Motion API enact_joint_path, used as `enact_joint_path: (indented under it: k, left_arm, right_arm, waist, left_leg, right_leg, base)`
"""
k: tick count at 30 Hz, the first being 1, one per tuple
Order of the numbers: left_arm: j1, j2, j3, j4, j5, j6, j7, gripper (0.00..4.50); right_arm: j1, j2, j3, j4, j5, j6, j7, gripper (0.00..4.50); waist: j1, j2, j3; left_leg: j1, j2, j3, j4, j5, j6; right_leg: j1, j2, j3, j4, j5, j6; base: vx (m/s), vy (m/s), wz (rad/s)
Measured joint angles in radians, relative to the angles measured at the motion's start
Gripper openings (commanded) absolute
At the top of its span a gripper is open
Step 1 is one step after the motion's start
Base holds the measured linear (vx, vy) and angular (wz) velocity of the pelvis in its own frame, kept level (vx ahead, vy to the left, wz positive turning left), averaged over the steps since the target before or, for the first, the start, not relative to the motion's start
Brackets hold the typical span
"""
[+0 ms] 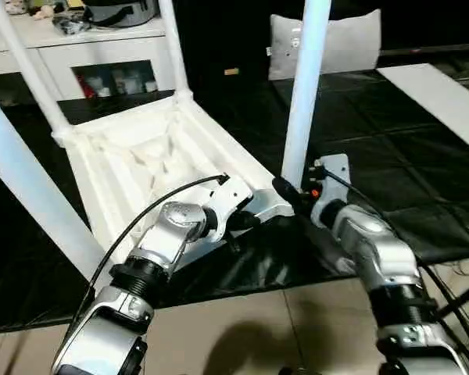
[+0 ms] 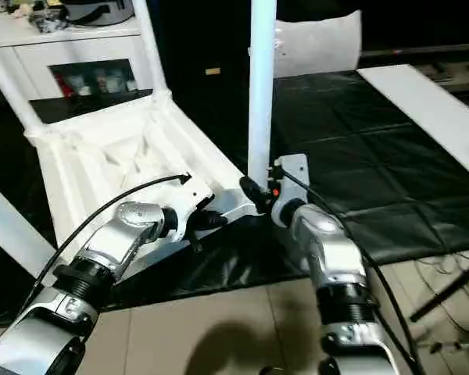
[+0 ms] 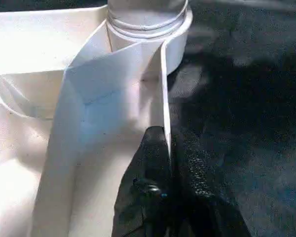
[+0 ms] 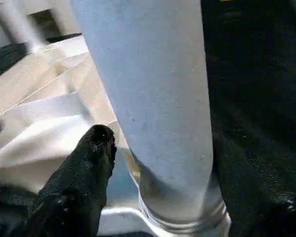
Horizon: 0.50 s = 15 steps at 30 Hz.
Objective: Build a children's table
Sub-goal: Rotate leg to tighten
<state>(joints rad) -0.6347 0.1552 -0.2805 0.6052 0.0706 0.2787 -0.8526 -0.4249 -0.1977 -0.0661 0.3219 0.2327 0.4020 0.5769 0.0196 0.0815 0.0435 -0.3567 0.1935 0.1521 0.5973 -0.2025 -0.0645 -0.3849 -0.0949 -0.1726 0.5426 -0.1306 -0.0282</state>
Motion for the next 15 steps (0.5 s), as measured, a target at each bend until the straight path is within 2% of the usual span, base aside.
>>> enact_joint_path:
  k: [2, 4, 7, 10, 13, 15]
  left_arm:
    - [0.001, 0.02, -0.007, -0.002, -0.002, -0.022, -0.033, 0.0]
    - [0.001, 0.04, -0.018, -0.006, -0.002, -0.043, -0.068, 0.0]
    - [0.005, 0.092, -0.035, -0.014, -0.007, -0.095, -0.156, 0.0]
    - [0.006, 0.135, -0.056, -0.014, -0.003, -0.148, -0.223, 0.0]
    - [0.012, 0.169, -0.085, -0.014, -0.003, -0.199, -0.309, 0.0]
    - [0.016, 0.183, -0.093, -0.014, -0.006, -0.222, -0.352, 0.0]
  right_arm:
    - [0.012, -0.045, 0.009, -0.007, 0.011, 0.0, 0.077, 3.62]
    - [0.025, -0.09, 0.026, -0.023, 0.013, -0.003, 0.146, 3.9]
    - [0.039, -0.195, 0.037, -0.032, 0.014, -0.007, 0.274, 4.09]
    - [0.039, -0.255, 0.054, -0.047, 0.04, -0.011, 0.395, 4.09]
    - [0.04, -0.298, 0.098, -0.054, 0.055, -0.011, 0.519, 4.09]
    - [0.04, -0.312, 0.115, -0.053, 0.058, -0.012, 0.569, 3.75]
  waist:
    - [0.015, 0.0, 0.0]
    - [0.023, 0.001, -0.001]
    - [0.044, 0.001, -0.001]
    - [0.063, 0.001, -0.001]
    - [0.079, 0.001, -0.001]
    - [0.088, 0.0, -0.001]
  left_leg:
    - [-0.002, 0.001, 0.0, -0.003, 0.001, 0.0]
    - [-0.006, 0.001, 0.0, -0.003, 0.003, 0.004]
    - [-0.012, 0.001, 0.001, 0.001, 0.004, 0.005]
    - [-0.012, 0.001, 0.004, 0.004, 0.003, 0.006]
    - [-0.01, 0.001, 0.006, 0.005, 0.003, 0.005]
    - [-0.009, 0.0, 0.006, 0.005, 0.001, 0.002]
  right_leg:
    - [-0.003, 0.001, 0.0, 0.001, -0.001, -0.002]
    - [-0.007, 0.001, 0.0, 0.003, -0.002, -0.002]
    - [-0.018, 0.001, 0.002, 0.008, -0.002, -0.003]
    - [-0.02, 0.0, 0.006, 0.015, -0.004, -0.003]
    - [-0.019, 0.0, 0.008, 0.017, -0.004, -0.003]
    - [-0.018, 0.0, 0.01, 0.017, -0.004, -0.003]
  base:
    - [0.0, 0.0, 0.0]
    - [0.0, 0.0, 0.0]
    - [0.0, 0.0, 0.0]
    - [0.0, 0.0, 0.0]
    - [0.0, 0.0, 0.0]
    - [0.0, 0.0, 0.0]
